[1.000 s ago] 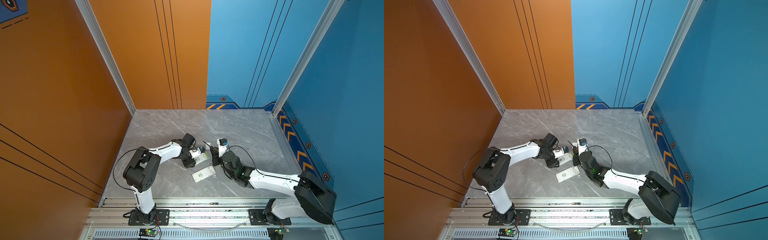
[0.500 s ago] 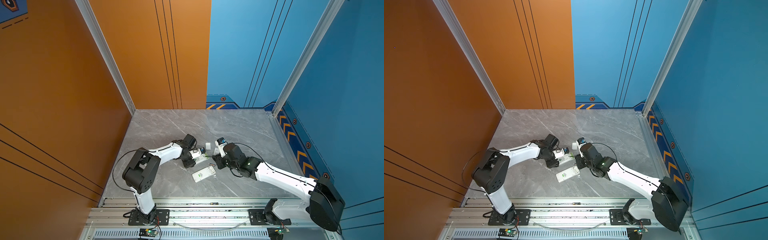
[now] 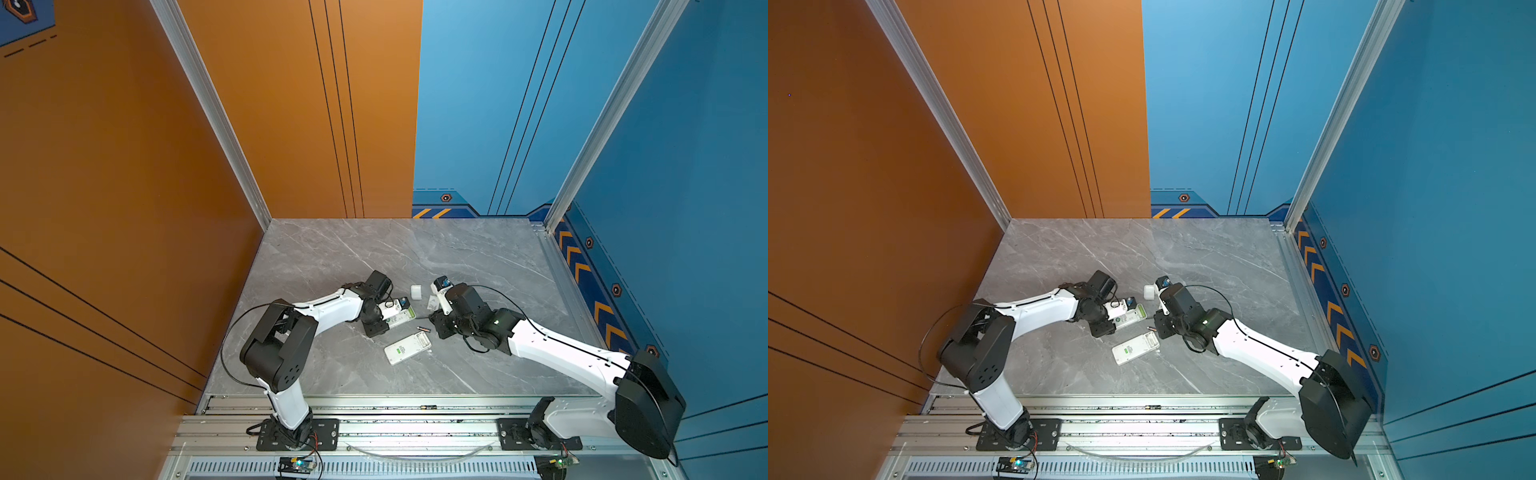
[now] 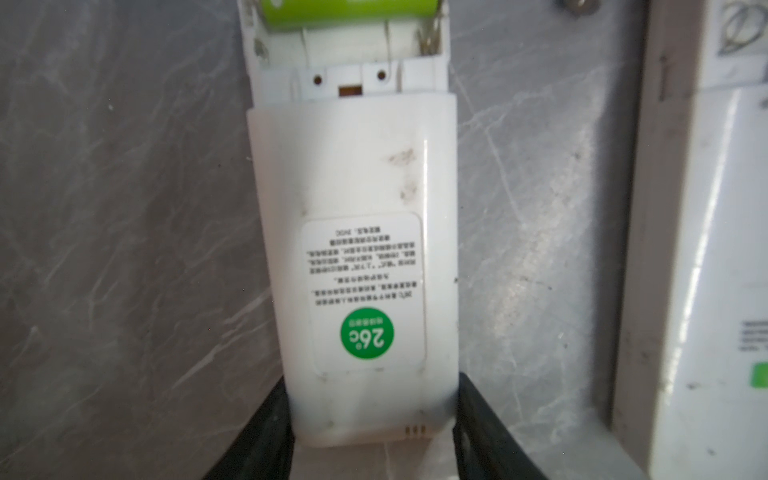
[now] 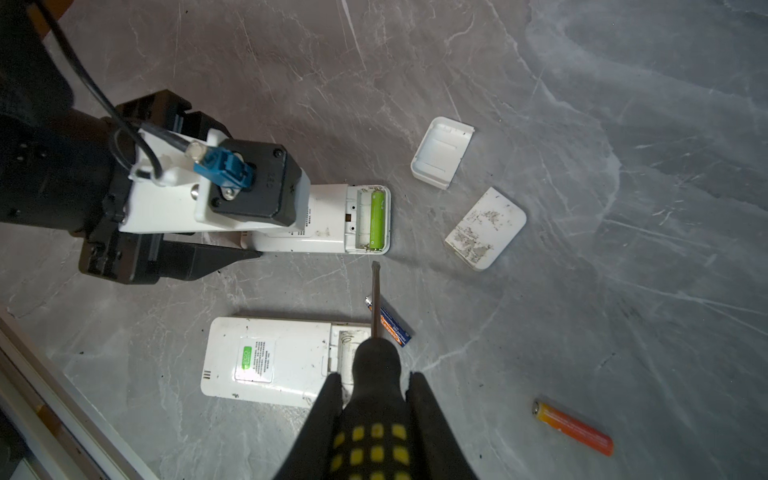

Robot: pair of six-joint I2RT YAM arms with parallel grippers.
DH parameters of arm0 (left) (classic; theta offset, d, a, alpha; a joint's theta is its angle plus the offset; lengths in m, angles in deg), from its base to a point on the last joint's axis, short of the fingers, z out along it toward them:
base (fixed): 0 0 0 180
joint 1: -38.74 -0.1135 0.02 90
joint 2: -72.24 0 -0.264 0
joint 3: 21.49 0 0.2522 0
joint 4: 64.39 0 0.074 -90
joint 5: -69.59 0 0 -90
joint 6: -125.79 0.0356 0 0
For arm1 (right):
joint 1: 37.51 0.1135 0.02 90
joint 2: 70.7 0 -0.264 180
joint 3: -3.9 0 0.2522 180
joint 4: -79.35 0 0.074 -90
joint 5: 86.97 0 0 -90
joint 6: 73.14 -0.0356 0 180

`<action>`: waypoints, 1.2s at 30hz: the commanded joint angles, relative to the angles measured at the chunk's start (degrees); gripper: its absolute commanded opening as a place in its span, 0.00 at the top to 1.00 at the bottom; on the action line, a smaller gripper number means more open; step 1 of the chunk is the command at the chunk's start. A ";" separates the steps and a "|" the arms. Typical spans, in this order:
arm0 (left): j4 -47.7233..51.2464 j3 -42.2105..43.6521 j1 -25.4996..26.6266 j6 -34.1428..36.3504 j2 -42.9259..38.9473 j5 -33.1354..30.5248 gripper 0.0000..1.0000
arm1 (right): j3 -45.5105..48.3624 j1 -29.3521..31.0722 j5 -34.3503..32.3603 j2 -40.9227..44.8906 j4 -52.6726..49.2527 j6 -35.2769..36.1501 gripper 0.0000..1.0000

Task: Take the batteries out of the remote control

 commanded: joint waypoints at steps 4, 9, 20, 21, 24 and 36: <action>1.83 1.47 0.51 0.93 -0.12 -2.20 0.97 | -2.09 -0.46 -0.96 -0.38 0.61 0.11 1.00; 1.84 1.50 0.68 0.97 -0.13 -2.16 0.97 | -3.12 -0.48 -0.53 -1.59 1.17 0.19 1.00; 1.83 1.42 0.69 1.06 -0.05 -2.20 0.97 | -3.87 -0.57 0.13 -3.58 1.05 0.55 1.00; 1.88 1.42 0.67 1.02 0.00 -2.32 0.97 | -3.90 -0.67 0.27 -3.72 1.23 0.55 1.00; 1.83 1.29 0.68 1.02 0.10 -2.32 0.97 | -4.37 -0.68 0.97 -4.08 0.80 0.63 1.00; 1.74 1.08 0.57 1.09 0.49 -2.29 0.97 | -3.24 -0.76 1.92 -2.50 -0.37 0.16 1.00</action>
